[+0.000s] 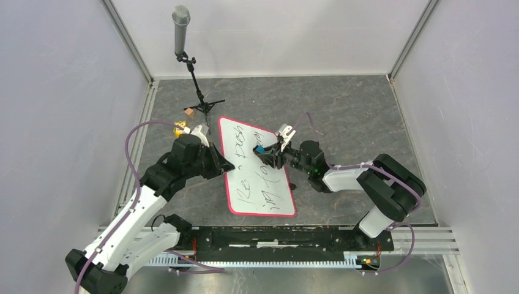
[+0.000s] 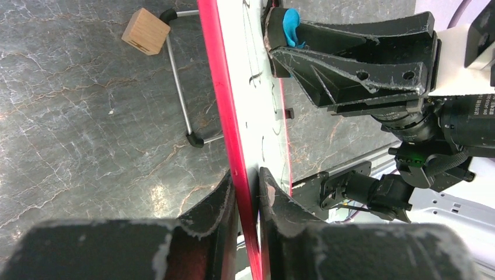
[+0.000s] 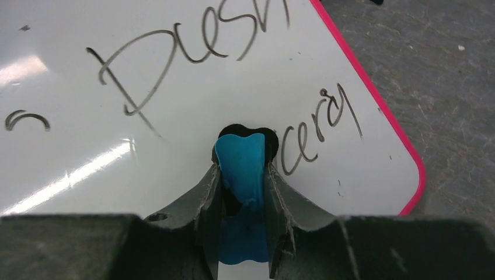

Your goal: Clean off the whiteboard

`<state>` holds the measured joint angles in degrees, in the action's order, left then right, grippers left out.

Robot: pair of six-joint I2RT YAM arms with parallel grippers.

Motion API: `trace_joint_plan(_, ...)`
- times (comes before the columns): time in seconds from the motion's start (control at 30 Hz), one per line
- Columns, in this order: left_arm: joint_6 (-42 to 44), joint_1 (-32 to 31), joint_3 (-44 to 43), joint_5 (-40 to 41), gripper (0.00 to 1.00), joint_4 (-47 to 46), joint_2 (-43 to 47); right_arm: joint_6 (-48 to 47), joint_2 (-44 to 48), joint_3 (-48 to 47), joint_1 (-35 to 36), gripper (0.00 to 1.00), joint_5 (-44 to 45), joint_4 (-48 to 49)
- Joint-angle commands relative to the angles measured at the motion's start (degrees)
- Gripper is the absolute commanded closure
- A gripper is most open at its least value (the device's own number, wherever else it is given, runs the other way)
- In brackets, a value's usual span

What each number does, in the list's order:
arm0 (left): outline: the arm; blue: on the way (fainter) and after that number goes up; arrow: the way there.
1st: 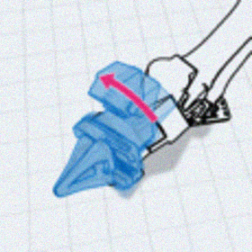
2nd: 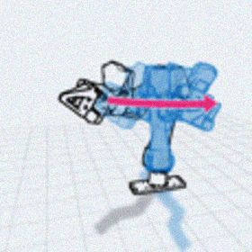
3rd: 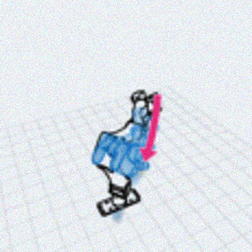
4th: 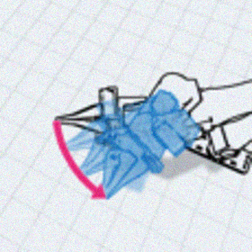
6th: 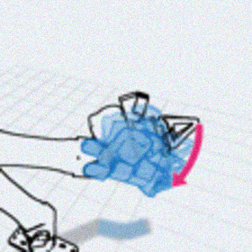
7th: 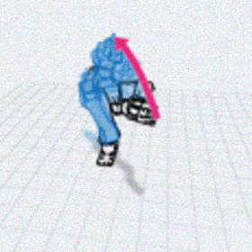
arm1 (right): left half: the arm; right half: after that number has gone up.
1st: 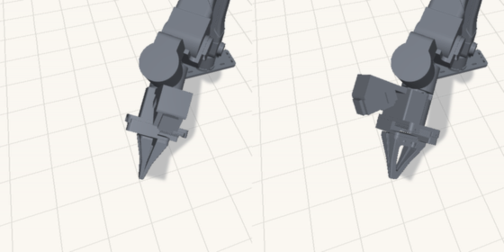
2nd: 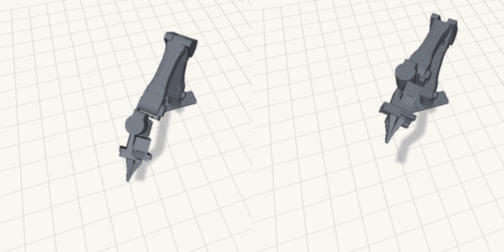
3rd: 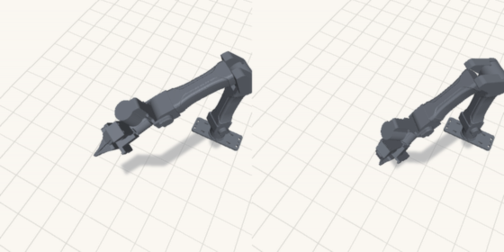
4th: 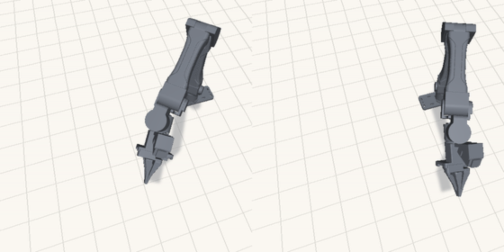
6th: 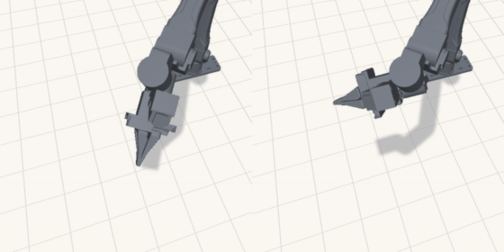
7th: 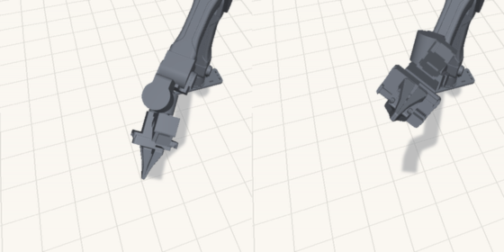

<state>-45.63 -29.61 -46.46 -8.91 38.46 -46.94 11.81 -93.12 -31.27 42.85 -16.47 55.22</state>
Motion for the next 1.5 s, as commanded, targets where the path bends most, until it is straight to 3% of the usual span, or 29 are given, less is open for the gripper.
trace_joint_plan(0.0,-0.5,-0.1,0.9,1.1,0.98,-0.5,1.3,-6.4,1.6,-2.8,7.1,0.81,-9.0,-6.3)
trace_joint_plan(0.17,-0.5,-0.1,0.7,1.3,0.98,-0.5,1.6,-9.0,2.7,-3.1,12.1,0.81,-15.9,-4.3)
trace_joint_plan(0.47,-0.5,-0.1,1.2,0.7,0.98,-1.6,0.2,-7.8,0.8,-5.5,12.7,0.82,-20.0,-5.1)
trace_joint_plan(0.6,-0.5,-0.1,1.0,0.9,0.98,-1.5,0.3,-13.2,0.9,-7.6,14.4,0.82,-20.8,-13.7)
trace_joint_plan(0.87,-0.9,-0.1,1.0,1.0,0.98,-1.6,0.3,-12.1,4.7,-2.0,17.5,0.82,-21.3,-11.2)
trace_joint_plan(1.1,-1.4,-0.1,0.5,1.2,0.98,-1.5,-0.1,-8.7,9.1,6.5,19.5,0.82,-17.3,-8.0)
trace_joint_plan(1.3,-2.9,-0.1,0.0,2.1,0.98,-0.8,-0.4,-0.8,14.1,15.0,19.6,0.82,-4.0,-5.6)
trace_joint_plan(1.47,-3.9,-0.1,0.5,1.6,0.98,-0.6,-1.0,1.7,17.7,18.9,19.6,0.82,7.1,-9.3)
